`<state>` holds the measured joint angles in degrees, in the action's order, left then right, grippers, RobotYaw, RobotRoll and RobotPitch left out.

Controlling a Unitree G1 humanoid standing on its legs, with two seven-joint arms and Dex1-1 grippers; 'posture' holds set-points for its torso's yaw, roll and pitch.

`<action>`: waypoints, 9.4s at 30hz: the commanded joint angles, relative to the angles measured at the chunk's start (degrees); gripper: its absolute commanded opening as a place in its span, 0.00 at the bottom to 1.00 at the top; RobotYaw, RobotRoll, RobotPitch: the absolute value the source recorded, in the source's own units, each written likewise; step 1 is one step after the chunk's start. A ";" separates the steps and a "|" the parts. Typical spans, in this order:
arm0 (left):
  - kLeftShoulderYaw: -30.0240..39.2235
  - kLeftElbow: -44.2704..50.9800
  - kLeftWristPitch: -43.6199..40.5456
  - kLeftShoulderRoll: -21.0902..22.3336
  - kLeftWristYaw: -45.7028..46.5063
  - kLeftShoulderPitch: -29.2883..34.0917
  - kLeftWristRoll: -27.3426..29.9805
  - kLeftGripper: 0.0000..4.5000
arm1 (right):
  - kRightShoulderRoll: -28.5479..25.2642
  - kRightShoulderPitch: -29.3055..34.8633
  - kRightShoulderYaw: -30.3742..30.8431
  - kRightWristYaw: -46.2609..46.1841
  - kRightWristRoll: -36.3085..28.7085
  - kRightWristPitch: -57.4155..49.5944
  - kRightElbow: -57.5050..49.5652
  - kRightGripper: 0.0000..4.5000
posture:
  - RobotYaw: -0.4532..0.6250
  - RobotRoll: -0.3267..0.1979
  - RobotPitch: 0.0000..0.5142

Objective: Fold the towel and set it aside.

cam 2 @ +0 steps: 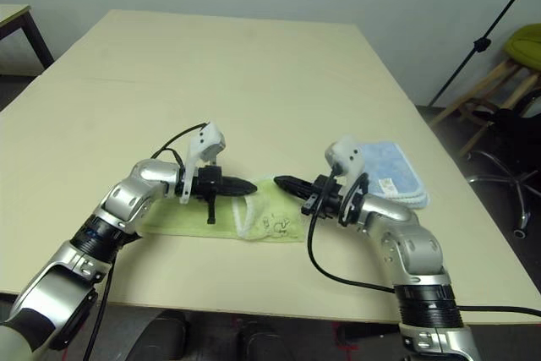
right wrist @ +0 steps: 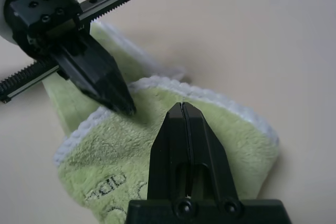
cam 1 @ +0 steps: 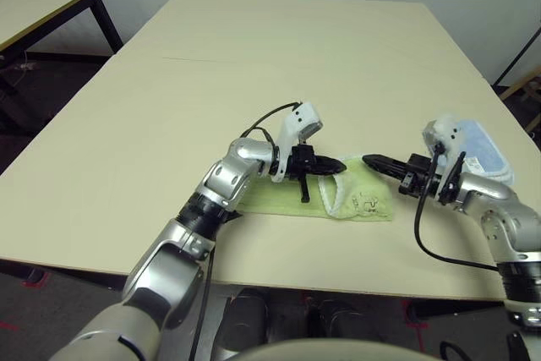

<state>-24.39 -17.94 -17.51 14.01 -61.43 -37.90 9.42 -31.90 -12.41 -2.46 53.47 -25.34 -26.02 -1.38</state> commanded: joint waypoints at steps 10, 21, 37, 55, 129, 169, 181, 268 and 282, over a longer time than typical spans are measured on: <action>-1.06 -10.10 7.48 1.84 0.59 2.38 -7.06 0.00 | 2.73 -0.52 5.77 -3.52 9.34 6.43 11.51 0.01 | 0.56 0.62 0.19; 11.64 9.11 -8.56 5.23 5.52 10.15 3.25 0.09 | 1.90 -1.32 3.69 1.42 2.80 4.11 2.99 0.09 | 0.58 0.62 0.17; 59.35 53.70 -73.10 8.59 29.36 28.16 36.26 0.99 | -7.42 -8.56 1.66 18.39 -1.31 10.48 3.33 1.00 | 0.67 0.62 0.20; 59.96 44.09 -65.82 -3.72 81.54 38.73 76.72 0.99 | -16.60 -8.01 -1.04 30.11 -2.41 16.14 5.91 1.00 | 0.65 0.62 0.24; 17.42 33.91 -49.43 27.70 55.32 9.31 81.68 0.01 | -26.40 4.60 -7.50 30.94 -5.84 7.11 -2.91 1.00 | 0.58 0.62 0.20; 6.38 20.31 -54.98 4.24 20.96 -4.54 38.93 0.70 | -26.24 10.69 -11.53 27.82 -6.34 6.57 -6.07 1.00 | 0.53 0.62 0.17; 17.67 25.96 -63.22 4.05 20.69 -8.45 46.01 1.00 | -25.38 7.16 -10.19 27.94 -6.38 6.07 -3.89 1.00 | 0.56 0.62 0.15; -16.99 20.43 -16.33 16.72 -4.20 -25.76 -1.10 1.00 | -26.40 -4.23 -9.10 29.32 -6.01 3.60 2.75 1.00 | 0.53 0.62 0.15; -0.55 19.52 -29.49 12.58 -1.80 -16.61 4.88 1.00 | -19.40 -5.10 -5.25 25.41 -7.67 0.25 -1.79 1.00 | 0.55 0.62 0.14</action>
<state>-27.53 0.61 -43.71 26.83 -64.73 -56.29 12.29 -51.97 -17.63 -8.98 79.57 -32.26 -24.77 -1.57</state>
